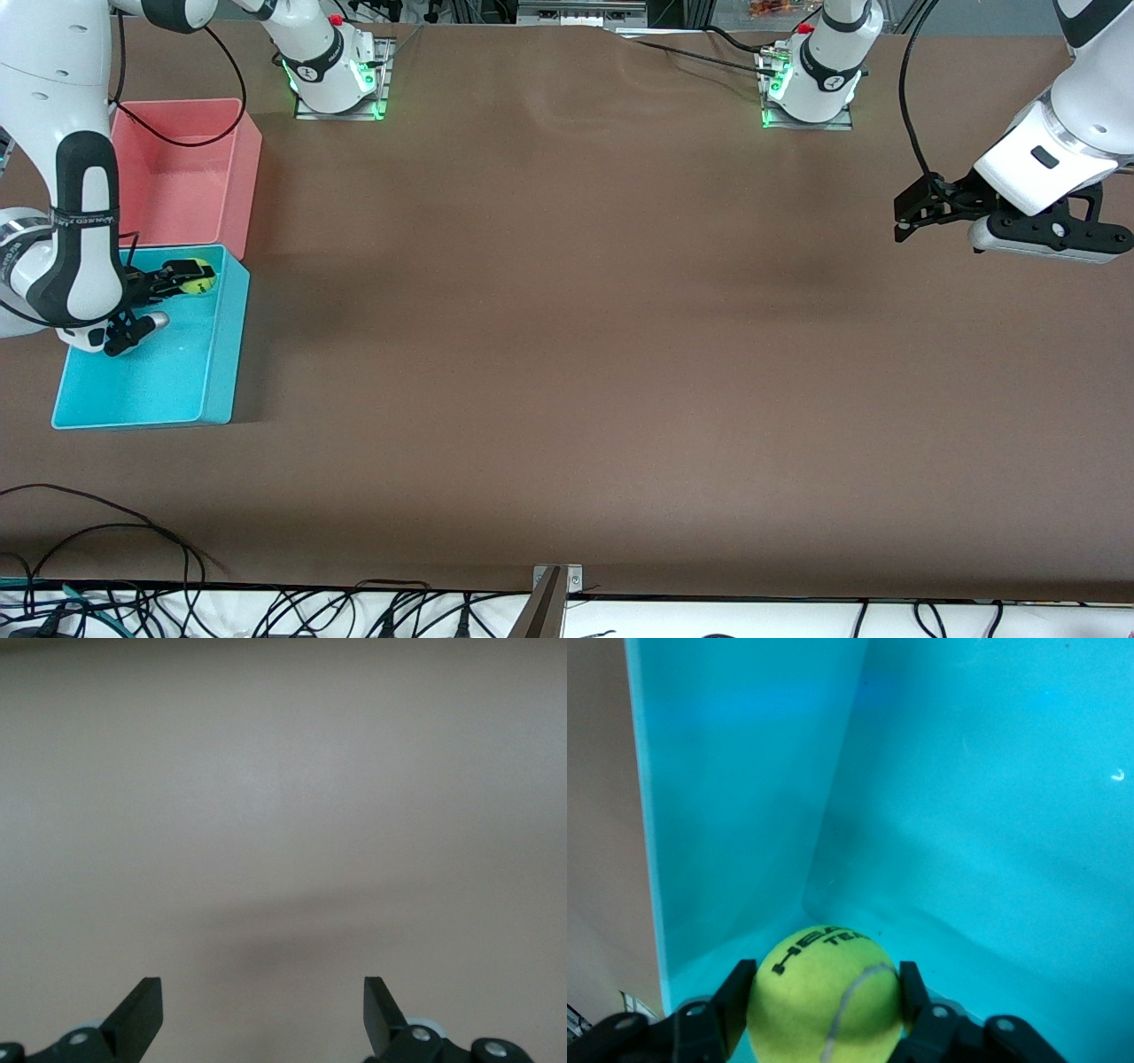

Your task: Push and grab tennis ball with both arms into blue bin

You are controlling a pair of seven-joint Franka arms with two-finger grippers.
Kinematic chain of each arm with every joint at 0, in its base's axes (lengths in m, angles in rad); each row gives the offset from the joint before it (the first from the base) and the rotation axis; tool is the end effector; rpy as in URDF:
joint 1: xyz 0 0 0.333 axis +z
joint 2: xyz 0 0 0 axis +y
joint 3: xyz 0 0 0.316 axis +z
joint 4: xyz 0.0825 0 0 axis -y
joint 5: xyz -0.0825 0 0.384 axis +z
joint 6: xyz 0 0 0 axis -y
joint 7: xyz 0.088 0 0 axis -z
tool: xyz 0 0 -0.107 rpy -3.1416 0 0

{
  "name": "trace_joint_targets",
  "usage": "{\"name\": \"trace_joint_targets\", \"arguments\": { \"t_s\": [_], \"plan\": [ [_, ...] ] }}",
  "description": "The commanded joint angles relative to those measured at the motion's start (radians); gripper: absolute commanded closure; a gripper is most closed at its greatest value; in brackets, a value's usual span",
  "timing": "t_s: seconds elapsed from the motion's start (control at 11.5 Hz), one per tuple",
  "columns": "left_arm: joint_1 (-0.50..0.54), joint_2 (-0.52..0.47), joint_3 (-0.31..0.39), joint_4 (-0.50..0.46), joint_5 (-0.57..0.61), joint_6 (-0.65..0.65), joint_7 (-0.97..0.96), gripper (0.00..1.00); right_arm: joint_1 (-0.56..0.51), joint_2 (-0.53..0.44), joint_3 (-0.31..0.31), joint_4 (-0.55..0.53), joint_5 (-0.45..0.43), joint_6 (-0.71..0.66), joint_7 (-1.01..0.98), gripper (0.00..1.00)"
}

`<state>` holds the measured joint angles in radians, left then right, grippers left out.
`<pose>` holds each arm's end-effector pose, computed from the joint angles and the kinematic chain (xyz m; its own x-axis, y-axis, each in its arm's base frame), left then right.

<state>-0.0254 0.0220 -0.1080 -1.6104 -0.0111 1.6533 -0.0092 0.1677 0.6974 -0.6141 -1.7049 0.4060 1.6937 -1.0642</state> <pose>0.5629 -0.0760 0.6008 0.9922 -0.1229 0.0209 -0.1232 -0.9923 0.0136 0.5682 -0.2010 0.2128 0.8223 0.4755 -0.3127 0.3271 -0.8445 -0.4239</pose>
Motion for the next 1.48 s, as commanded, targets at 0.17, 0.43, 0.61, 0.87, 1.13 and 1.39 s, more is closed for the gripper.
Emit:
{"name": "trace_joint_targets", "arguments": {
  "t_s": [0.17,0.43,0.61,0.87,1.13,1.39],
  "plan": [
    [0.012,0.007,-0.004,0.024,-0.026,-0.024,0.020,0.00,-0.010,-0.013,0.004,0.088,0.019,-0.106,0.000,0.00],
    [0.015,0.006,-0.002,0.027,-0.026,-0.035,0.020,0.00,-0.008,-0.015,-0.002,0.232,0.008,-0.245,0.094,0.00],
    [0.016,0.004,-0.002,0.027,-0.026,-0.036,0.020,0.00,0.007,-0.022,-0.013,0.336,-0.007,-0.319,0.205,0.00],
    [0.018,0.003,-0.002,0.027,-0.026,-0.038,0.020,0.00,0.065,-0.045,-0.016,0.405,-0.038,-0.339,0.379,0.00],
    [0.019,0.001,-0.001,0.027,-0.026,-0.038,0.020,0.00,0.127,-0.056,-0.018,0.488,-0.106,-0.307,0.525,0.00],
    [0.019,0.001,-0.002,0.029,-0.026,-0.038,0.020,0.00,0.131,-0.073,-0.021,0.557,-0.145,-0.316,0.673,0.00]
  ]
}}
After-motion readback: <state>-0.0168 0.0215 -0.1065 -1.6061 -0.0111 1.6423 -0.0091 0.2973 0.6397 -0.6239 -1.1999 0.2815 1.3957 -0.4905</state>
